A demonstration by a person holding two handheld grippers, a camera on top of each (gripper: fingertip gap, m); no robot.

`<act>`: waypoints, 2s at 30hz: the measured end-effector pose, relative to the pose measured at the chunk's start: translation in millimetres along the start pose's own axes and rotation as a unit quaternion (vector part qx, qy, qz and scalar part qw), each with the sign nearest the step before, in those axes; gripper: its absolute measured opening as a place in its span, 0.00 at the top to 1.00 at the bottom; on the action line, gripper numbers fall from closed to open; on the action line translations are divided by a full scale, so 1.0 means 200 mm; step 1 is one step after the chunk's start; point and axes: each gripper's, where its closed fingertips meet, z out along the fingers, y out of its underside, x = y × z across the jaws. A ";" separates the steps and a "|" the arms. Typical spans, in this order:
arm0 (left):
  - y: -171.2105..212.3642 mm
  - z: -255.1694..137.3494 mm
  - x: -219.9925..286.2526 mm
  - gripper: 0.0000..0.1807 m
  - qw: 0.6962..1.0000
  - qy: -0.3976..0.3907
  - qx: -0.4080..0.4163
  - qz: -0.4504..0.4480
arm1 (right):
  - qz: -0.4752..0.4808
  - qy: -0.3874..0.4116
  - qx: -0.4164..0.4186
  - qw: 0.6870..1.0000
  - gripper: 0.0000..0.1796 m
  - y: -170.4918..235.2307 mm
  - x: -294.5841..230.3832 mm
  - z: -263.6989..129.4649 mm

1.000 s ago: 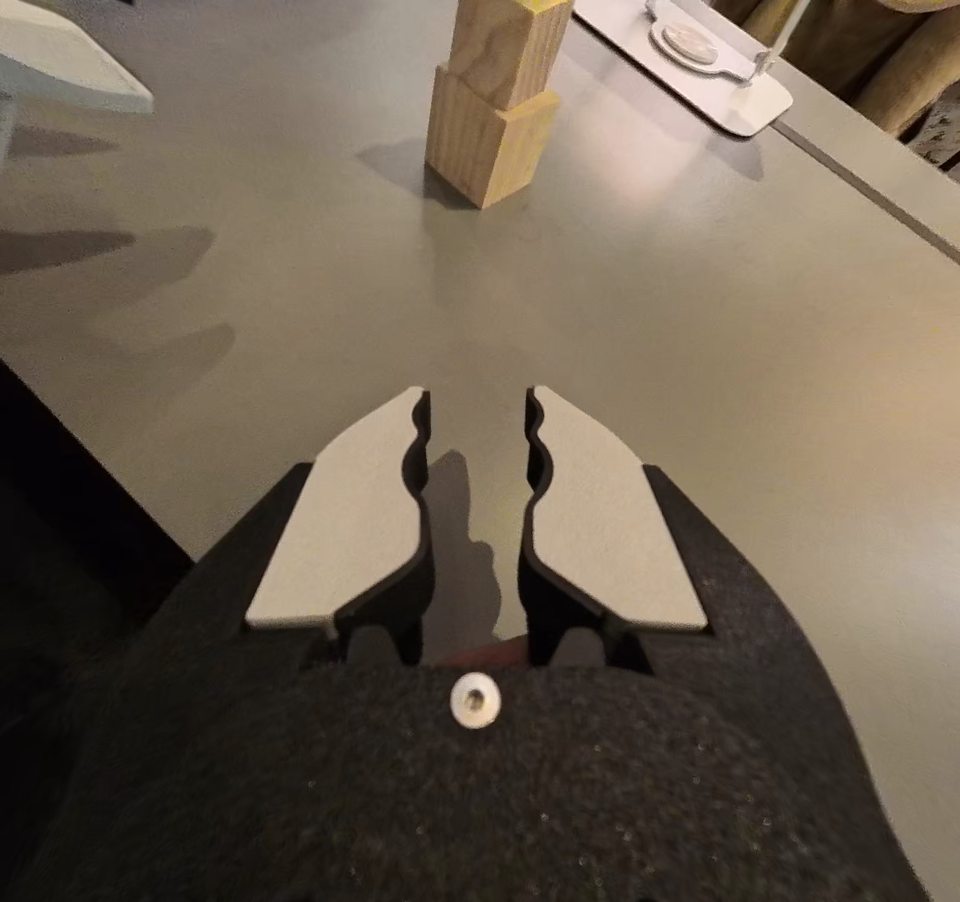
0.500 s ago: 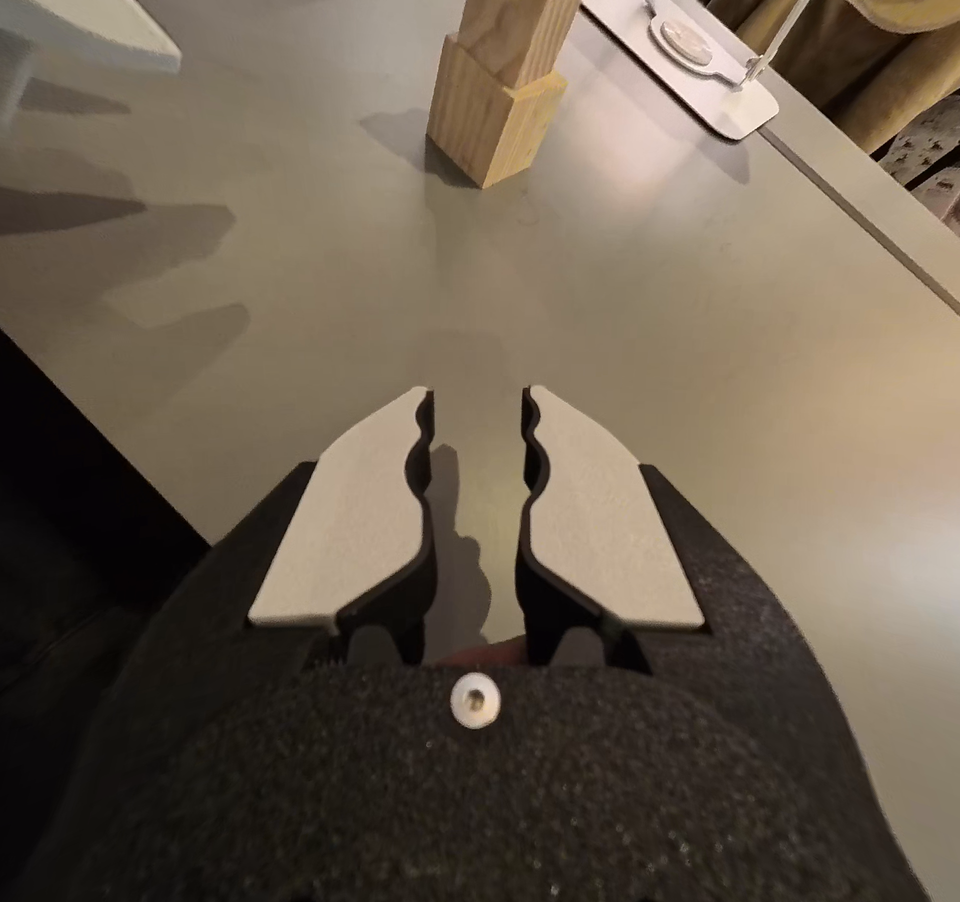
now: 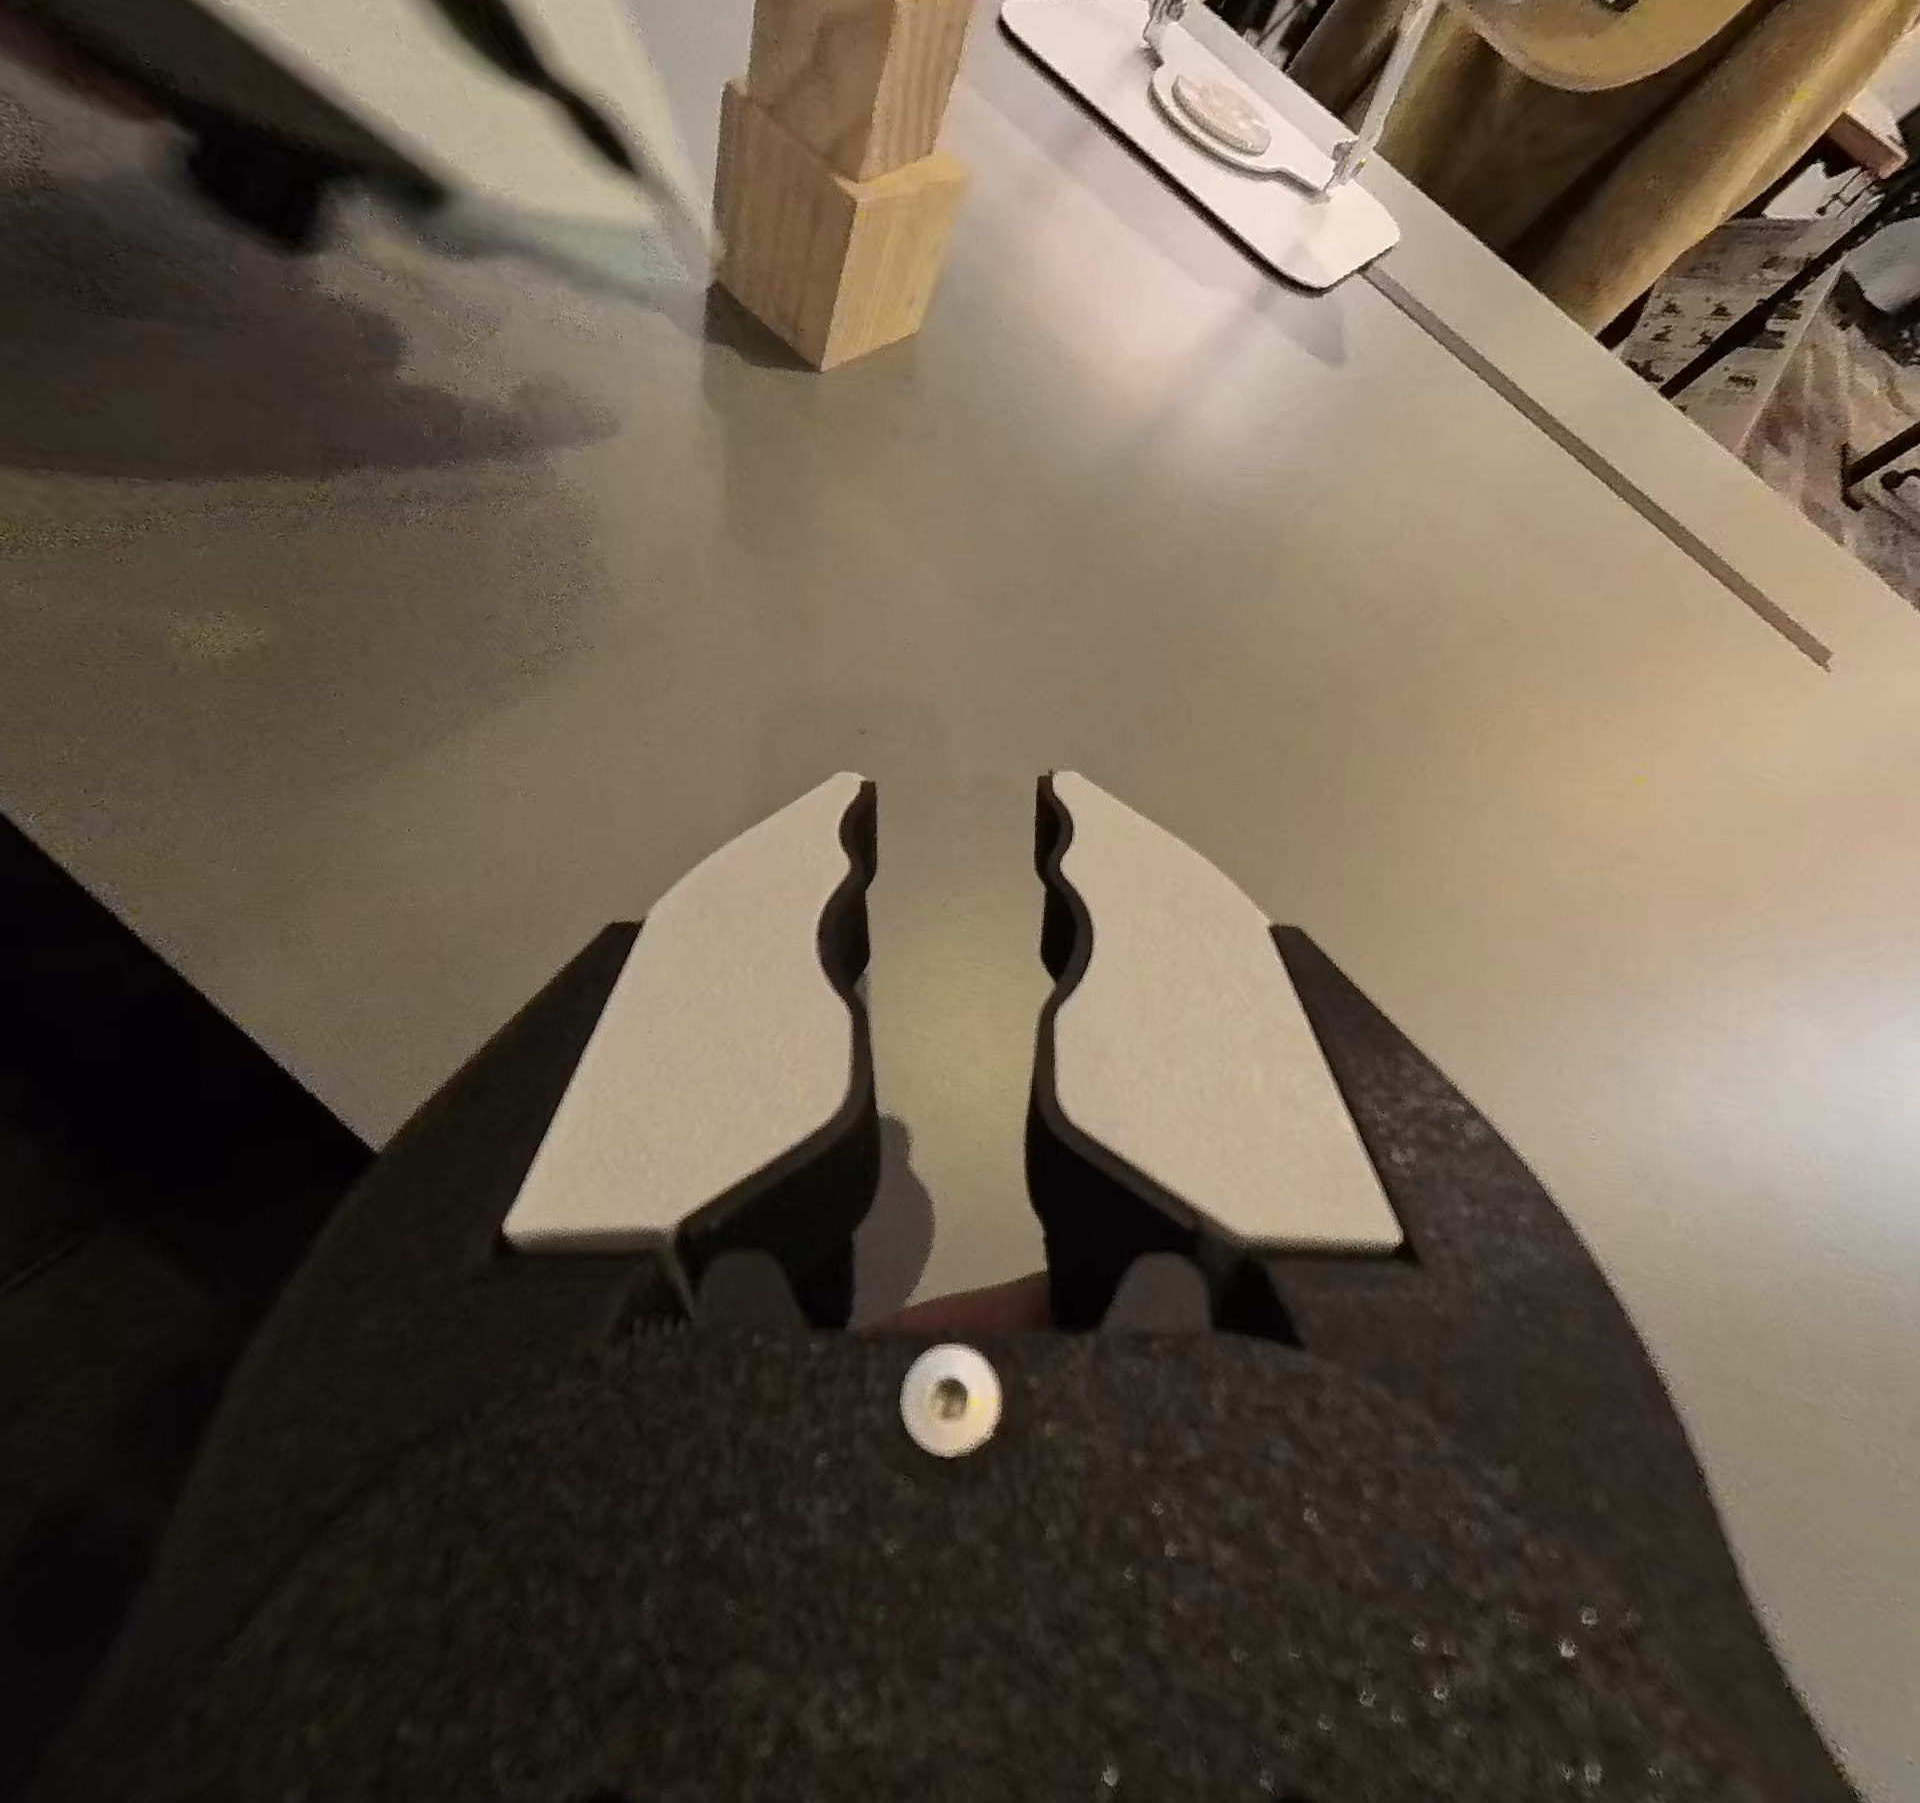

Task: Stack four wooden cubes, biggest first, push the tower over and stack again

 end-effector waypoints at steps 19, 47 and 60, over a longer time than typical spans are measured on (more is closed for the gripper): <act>0.26 -0.52 -0.13 0.84 0.936 -0.253 0.023 -0.245 | 0.036 -0.077 0.035 0.996 0.85 -0.10 -0.21 0.04; 0.31 -0.62 -0.09 0.74 0.910 -0.289 0.050 -0.292 | 0.012 -0.038 0.008 0.999 0.82 -0.07 -0.20 0.05; 0.32 -0.60 -0.07 0.74 0.913 -0.284 0.041 -0.290 | -0.148 -0.068 -0.010 0.987 0.75 -0.39 -0.07 0.17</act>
